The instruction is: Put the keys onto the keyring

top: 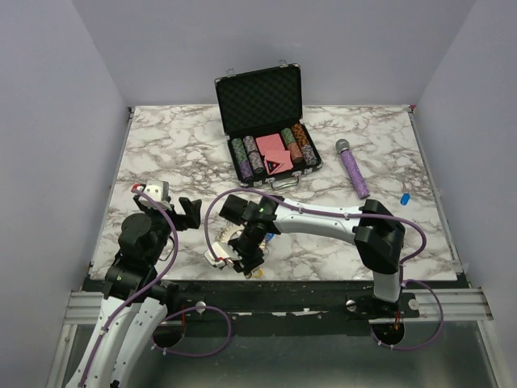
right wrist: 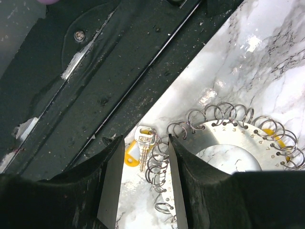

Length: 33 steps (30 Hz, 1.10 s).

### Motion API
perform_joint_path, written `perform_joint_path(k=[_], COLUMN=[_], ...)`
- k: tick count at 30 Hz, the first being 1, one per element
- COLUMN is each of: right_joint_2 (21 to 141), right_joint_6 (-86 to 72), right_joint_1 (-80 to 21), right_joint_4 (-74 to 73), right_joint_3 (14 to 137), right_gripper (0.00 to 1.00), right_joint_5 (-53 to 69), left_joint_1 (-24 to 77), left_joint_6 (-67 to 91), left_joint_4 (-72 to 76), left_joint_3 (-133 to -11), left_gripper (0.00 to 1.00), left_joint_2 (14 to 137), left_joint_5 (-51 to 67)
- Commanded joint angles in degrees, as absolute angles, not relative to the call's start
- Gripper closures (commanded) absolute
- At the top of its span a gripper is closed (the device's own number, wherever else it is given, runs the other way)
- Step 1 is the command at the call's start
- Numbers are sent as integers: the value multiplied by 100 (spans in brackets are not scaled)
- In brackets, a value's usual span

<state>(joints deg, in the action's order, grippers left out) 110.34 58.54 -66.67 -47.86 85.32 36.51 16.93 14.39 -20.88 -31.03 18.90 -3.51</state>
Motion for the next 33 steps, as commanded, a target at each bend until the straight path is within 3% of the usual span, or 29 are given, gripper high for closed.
perform_joint_path(k=[1, 18, 33], right_joint_2=[10881, 10152, 9124], right_joint_6=[5854, 5300, 4361], right_joint_1=[-6697, -6302, -5705], right_joint_4=[-4737, -4403, -3710], right_joint_3=[8490, 8341, 8043], right_gripper=[50, 49, 48], right_joint_5=[3718, 4191, 4289], left_joint_1=[1661, 1661, 1591], left_joint_6=[1406, 2003, 1618], left_joint_4=[-1995, -1899, 411], left_joint_3=[-3041, -2734, -1487], left_gripper=[1, 1, 1], left_joint_2=[1819, 1161, 1037], left_joint_5=[-440, -386, -1800])
